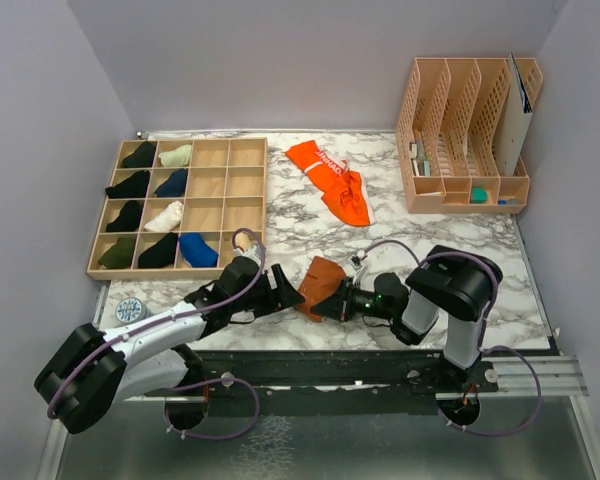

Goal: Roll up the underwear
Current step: Roll the underwear to the center of the board.

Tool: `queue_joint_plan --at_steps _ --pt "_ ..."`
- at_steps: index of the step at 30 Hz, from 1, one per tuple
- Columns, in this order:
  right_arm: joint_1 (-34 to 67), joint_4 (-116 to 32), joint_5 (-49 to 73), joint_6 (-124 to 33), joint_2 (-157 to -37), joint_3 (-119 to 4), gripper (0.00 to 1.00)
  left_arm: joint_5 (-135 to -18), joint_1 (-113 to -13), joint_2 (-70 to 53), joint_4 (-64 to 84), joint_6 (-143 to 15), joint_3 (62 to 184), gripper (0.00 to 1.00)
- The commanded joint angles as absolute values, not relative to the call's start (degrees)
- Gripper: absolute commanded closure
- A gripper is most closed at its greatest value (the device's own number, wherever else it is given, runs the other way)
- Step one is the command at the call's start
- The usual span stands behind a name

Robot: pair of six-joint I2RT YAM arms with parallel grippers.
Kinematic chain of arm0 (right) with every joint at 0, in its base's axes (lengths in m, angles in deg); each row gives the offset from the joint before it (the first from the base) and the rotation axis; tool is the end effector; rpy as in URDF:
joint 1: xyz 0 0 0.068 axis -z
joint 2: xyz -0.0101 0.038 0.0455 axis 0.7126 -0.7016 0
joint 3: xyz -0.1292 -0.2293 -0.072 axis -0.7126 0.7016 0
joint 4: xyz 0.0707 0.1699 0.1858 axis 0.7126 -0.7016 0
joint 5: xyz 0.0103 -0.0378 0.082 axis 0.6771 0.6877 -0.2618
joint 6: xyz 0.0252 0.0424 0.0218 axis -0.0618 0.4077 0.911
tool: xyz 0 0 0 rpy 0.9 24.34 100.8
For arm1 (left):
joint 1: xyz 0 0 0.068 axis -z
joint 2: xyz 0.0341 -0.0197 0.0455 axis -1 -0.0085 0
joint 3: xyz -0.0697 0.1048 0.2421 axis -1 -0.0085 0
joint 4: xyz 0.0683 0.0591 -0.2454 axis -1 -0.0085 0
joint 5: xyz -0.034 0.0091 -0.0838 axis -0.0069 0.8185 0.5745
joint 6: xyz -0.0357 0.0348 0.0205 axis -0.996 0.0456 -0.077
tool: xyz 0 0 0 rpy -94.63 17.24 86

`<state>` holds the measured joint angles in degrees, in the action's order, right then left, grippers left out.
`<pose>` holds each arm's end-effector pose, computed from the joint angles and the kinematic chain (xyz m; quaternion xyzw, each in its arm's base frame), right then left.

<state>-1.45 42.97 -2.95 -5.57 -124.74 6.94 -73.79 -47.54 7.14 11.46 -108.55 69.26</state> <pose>0.1505 0.1806 0.0866 -0.1181 0.7728 0.5456 0.3020 0.1419 -0.1366 0.1601 -0.0678 0.8902 -0.3895 0.2265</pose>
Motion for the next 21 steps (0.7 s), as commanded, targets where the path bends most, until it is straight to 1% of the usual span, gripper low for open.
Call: queue_joint_plan --at_steps 1,5,11,13,19,21 --pt "0.4 29.5 -2.6 0.5 -123.2 5.8 0.9 -72.0 -47.3 4.7 15.5 -108.9 69.7 0.23" --pt "2.0 22.2 -2.6 3.7 -122.6 4.2 0.89 -71.8 -46.7 3.1 17.7 -109.1 69.5 0.23" --pt "3.3 20.8 -4.0 7.2 -125.4 3.3 0.88 -72.1 -45.9 0.2 18.1 -107.9 70.2 0.23" --pt "3.5 22.7 -4.4 8.1 -126.6 3.7 0.88 -73.5 -45.8 -0.6 18.1 -108.4 70.0 0.24" --pt "4.2 27.2 -5.6 9.3 -129.5 4.7 0.88 -80.2 -45.7 -2.5 16.4 -112.9 70.7 0.3" --pt "4.2 28.3 -5.9 9.5 -130.3 4.8 0.88 -80.2 -45.7 -4.6 17.2 -113.4 71.5 0.35"
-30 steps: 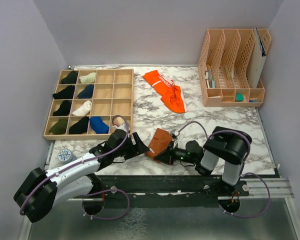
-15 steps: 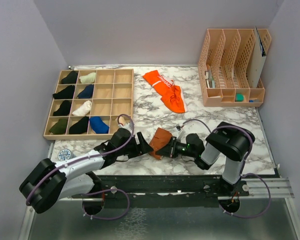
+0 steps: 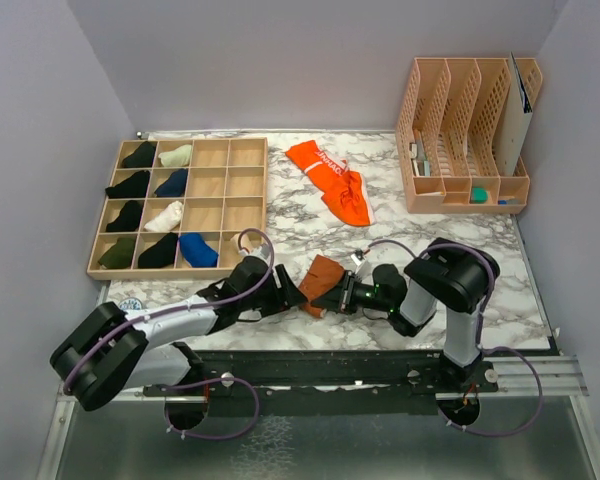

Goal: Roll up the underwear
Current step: Roll the underwear to the center of the board.

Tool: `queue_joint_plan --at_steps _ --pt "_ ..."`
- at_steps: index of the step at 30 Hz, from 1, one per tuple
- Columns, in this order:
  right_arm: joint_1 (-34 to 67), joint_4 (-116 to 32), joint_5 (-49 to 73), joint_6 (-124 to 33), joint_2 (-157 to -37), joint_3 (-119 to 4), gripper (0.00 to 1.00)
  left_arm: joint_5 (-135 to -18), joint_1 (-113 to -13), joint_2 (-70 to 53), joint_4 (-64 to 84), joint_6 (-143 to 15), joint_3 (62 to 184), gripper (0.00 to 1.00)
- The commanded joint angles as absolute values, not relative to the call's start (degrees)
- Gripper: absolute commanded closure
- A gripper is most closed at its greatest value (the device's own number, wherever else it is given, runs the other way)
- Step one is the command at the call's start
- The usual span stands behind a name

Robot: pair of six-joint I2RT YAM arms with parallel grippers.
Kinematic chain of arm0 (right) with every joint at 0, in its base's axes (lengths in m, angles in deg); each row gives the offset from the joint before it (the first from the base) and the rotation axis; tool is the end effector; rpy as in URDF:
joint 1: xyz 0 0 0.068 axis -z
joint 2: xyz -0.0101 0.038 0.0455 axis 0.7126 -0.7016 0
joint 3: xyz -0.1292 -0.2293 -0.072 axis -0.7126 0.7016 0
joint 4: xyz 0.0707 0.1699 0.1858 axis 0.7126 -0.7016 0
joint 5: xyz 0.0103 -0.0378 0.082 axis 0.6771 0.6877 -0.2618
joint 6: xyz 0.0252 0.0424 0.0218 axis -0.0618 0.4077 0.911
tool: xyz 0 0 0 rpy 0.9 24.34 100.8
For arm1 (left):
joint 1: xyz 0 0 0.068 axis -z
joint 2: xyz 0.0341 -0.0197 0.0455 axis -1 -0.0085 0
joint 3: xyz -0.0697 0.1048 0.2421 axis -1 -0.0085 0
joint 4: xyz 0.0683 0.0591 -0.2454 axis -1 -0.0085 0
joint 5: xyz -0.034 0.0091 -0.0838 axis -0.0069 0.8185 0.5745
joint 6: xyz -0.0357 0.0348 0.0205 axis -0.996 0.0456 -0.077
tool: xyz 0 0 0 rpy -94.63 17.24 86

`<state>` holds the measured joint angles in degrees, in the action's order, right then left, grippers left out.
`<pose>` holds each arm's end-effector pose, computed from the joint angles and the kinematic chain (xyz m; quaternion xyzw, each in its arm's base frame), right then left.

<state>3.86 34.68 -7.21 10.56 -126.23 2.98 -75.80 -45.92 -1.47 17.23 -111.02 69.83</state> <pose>0.1747 0.1763 0.0756 0.0192 0.8066 0.5581 0.1939 0.1495 -0.1498 0.1439 -0.0848 0.8983 -0.3746 0.2134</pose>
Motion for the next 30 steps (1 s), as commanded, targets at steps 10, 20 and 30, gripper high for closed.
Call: queue_joint_plan --at_steps 10,20,30 --pt "4.3 31.0 -7.1 9.2 -130.3 5.4 0.81 -79.6 -45.4 -15.0 16.1 -114.0 74.3 0.57" --pt "4.3 11.5 -5.4 0.2 -118.6 1.6 0.59 -81.2 -45.2 -16.9 10.9 -109.7 76.8 0.66" --pt "4.3 -30.9 10.5 -21.2 -95.7 -7.2 0.47 -80.3 -45.2 -16.5 9.3 -108.3 79.4 0.65"
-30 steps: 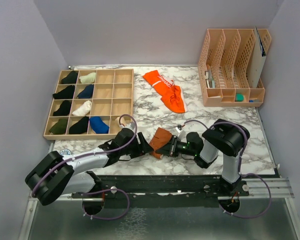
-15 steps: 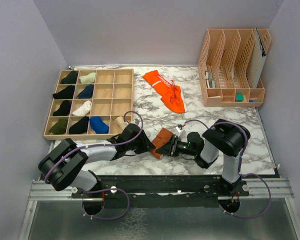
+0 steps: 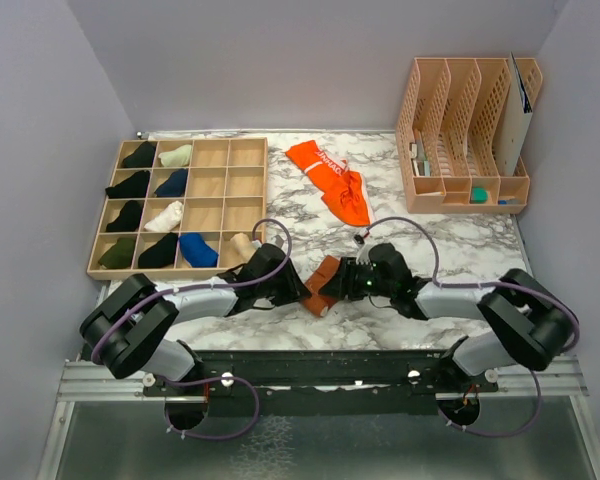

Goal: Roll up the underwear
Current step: Roll the underwear to the center of the board.

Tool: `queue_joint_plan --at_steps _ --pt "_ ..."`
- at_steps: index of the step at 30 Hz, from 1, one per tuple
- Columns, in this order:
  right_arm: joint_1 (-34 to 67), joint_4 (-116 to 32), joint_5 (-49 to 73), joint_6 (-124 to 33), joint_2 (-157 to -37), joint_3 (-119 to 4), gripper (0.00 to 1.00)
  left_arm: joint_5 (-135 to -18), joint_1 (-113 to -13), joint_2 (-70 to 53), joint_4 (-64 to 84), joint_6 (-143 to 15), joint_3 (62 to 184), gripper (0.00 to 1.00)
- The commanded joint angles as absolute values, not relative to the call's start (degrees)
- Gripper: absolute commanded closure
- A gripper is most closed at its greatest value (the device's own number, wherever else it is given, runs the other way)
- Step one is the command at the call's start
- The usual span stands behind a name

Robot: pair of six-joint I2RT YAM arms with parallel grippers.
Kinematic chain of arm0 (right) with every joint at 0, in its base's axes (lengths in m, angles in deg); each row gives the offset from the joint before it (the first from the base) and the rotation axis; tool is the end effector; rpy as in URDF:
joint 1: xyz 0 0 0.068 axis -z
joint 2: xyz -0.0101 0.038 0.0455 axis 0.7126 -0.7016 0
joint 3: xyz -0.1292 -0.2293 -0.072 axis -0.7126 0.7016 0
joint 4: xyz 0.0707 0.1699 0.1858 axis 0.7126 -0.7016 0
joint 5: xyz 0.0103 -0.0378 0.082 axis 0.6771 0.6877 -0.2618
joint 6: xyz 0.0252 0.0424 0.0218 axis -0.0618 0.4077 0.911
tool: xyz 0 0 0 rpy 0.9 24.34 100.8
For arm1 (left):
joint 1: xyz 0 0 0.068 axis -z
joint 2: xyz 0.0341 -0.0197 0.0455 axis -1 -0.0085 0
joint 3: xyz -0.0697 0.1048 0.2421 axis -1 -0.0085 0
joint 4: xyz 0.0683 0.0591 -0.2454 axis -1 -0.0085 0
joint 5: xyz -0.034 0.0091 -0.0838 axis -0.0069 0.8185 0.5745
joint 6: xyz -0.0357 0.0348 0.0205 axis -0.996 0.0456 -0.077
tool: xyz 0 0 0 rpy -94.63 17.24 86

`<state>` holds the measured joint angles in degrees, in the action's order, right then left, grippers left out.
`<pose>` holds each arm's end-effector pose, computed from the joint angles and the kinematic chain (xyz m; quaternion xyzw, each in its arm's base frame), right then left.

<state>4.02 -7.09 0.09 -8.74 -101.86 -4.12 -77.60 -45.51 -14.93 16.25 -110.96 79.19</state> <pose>0.1842 0.1782 0.1290 -0.0654 0.8555 0.4400 0.2649 0.1797 -0.1795 0.1386 -0.0926 0.9163 -0.3359 0.1974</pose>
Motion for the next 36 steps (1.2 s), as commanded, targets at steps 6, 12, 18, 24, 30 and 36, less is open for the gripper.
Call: queue_joint_plan --at_steps 6,12,18,24,30,36 --pt "1.1 -36.3 12.1 -35.1 -87.3 -10.5 0.48 -79.4 -45.2 -16.2 8.7 -108.9 80.1 0.64" --pt "-14.5 -30.4 24.8 -48.7 -87.4 -11.5 0.49 -79.3 -45.2 -16.8 5.9 -110.2 81.5 0.64" --pt "-20.3 -30.0 32.9 -53.9 -96.8 -16.8 0.51 -78.2 -45.2 -16.9 5.6 -110.7 82.1 0.64" --pt "-22.7 -26.7 34.7 -55.2 -101.3 -17.5 0.57 -77.6 -45.3 -16.7 5.6 -111.6 82.2 0.64" --pt "-24.3 -25.2 37.6 -53.6 -104.5 -15.3 0.63 -76.8 -45.4 -16.7 6.0 -112.2 82.1 0.63" --pt "-24.3 -23.9 41.6 -47.1 -107.3 -12.1 0.83 -75.5 -45.8 -16.1 6.4 -112.9 81.6 0.56"
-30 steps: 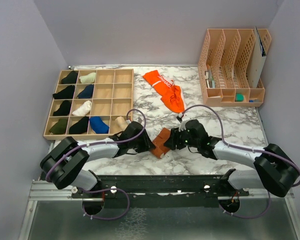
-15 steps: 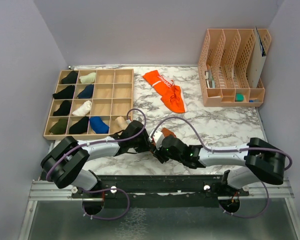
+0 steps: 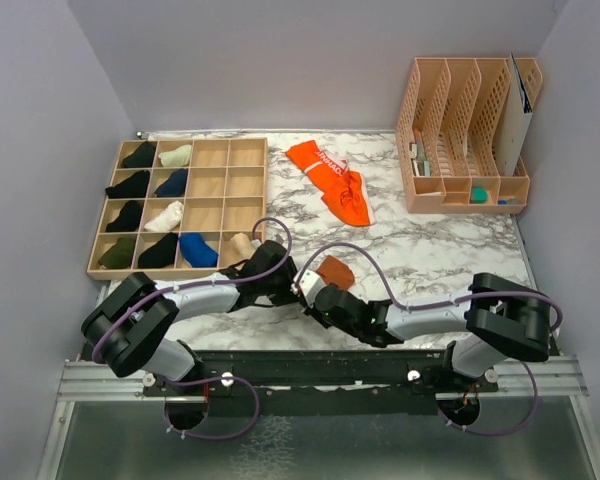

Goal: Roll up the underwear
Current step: Roll the underwear to the center of the board.

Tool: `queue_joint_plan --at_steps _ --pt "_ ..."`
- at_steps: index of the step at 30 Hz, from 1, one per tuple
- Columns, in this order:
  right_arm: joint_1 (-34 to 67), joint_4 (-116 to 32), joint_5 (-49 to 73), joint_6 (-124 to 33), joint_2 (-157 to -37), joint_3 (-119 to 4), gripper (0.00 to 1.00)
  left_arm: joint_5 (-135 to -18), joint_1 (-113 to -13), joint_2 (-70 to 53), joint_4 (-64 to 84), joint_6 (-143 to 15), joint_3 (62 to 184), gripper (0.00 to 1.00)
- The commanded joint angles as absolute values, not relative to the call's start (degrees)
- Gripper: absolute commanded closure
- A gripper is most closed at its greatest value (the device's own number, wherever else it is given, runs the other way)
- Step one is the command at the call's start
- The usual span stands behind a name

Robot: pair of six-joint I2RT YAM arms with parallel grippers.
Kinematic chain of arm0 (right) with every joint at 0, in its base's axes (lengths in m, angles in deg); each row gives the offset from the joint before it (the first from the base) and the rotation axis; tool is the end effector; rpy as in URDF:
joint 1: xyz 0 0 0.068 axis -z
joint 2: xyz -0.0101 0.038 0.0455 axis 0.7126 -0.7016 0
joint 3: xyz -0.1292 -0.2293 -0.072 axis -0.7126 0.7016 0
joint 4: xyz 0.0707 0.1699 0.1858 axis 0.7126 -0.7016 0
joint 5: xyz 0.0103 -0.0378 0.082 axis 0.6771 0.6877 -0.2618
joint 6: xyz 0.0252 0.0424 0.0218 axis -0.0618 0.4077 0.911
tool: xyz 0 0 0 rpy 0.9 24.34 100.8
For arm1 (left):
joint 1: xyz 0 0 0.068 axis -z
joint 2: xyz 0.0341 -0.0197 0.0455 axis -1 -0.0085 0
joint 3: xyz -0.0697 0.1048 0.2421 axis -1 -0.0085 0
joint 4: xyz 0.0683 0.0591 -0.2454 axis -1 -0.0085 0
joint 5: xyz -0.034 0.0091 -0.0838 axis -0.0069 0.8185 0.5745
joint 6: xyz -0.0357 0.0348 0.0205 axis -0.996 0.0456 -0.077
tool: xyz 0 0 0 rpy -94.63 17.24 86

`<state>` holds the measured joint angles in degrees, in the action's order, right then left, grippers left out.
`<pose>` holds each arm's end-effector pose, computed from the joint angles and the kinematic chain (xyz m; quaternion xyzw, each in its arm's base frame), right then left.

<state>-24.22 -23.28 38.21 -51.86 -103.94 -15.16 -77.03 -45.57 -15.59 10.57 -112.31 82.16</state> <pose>0.1103 0.2646 0.1456 -0.4400 0.7698 0.1321 0.4431 0.1830 -0.1828 0.1426 -0.1052 0.9257 -0.3199 0.1726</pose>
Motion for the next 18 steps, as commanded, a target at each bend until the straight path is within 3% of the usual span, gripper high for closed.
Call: queue_joint_plan --at_steps 1,5,11,18 --pt "-24.3 -23.4 40.9 -46.2 -107.0 -11.4 0.86 -75.5 -46.0 -15.7 6.4 -113.1 81.3 0.53" --pt "-24.0 -18.0 34.0 -42.8 -105.0 -7.8 0.94 -75.7 -47.0 -13.0 6.5 -114.4 80.1 0.42" --pt "-18.7 -1.0 19.0 -31.4 -101.7 0.8 0.96 -77.7 -47.7 -7.2 5.6 -114.2 79.8 0.27" --pt "-8.7 22.1 7.3 -14.5 -104.4 10.3 0.96 -77.4 -47.7 -1.4 12.2 -112.8 75.9 0.24"
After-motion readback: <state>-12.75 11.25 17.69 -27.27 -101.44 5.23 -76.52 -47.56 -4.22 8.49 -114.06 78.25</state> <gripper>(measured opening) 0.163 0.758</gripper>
